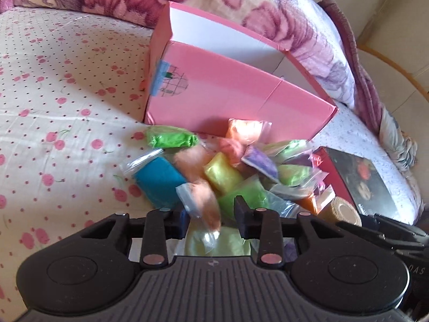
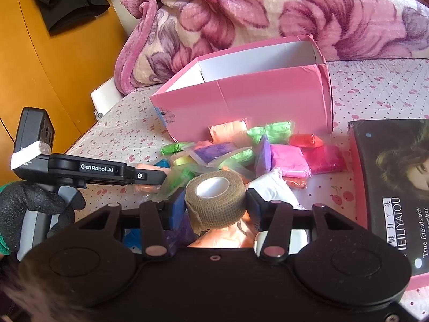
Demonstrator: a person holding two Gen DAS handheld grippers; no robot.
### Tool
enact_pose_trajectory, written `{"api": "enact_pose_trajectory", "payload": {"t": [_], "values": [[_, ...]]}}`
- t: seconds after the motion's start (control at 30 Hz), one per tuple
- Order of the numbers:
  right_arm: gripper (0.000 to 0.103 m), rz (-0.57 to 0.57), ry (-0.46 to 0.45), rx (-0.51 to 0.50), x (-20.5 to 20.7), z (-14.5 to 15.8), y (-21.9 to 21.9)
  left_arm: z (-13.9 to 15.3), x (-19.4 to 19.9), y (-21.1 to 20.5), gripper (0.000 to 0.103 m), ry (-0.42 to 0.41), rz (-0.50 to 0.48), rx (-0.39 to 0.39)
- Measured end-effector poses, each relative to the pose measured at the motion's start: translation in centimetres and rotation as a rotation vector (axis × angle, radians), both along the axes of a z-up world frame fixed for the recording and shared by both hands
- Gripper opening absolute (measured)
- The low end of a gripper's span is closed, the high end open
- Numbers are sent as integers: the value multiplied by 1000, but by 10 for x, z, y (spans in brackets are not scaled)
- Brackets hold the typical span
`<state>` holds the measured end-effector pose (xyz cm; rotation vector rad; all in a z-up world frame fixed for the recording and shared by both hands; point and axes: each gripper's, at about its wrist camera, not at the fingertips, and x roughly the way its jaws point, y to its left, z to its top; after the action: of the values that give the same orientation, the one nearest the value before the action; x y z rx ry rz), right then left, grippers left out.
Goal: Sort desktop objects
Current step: 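Lift the brown tape roll with the right tool while the left tool grasps a clear bag, then carry the brown tape roll into the pink box with the right tool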
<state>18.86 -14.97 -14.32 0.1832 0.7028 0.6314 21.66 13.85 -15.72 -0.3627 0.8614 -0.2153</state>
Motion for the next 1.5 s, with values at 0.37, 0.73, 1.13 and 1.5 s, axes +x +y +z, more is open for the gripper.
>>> {"api": "enact_pose_trajectory", "payload": {"t": [0.37,0.73,1.13,1.5], "values": [[48,9,3,-19,2,11,3,8,-4,3,14,-63,71,7],[47,15,-54,-1,45,60,0,24,-2,-1,14,-159,66,-29],[47,-39,38,-16,157,92,15,20,5,-2,14,-158,54,-79],[48,-13,200,-195,231,60,48,17,9,0,14,-156,55,-111]]}}
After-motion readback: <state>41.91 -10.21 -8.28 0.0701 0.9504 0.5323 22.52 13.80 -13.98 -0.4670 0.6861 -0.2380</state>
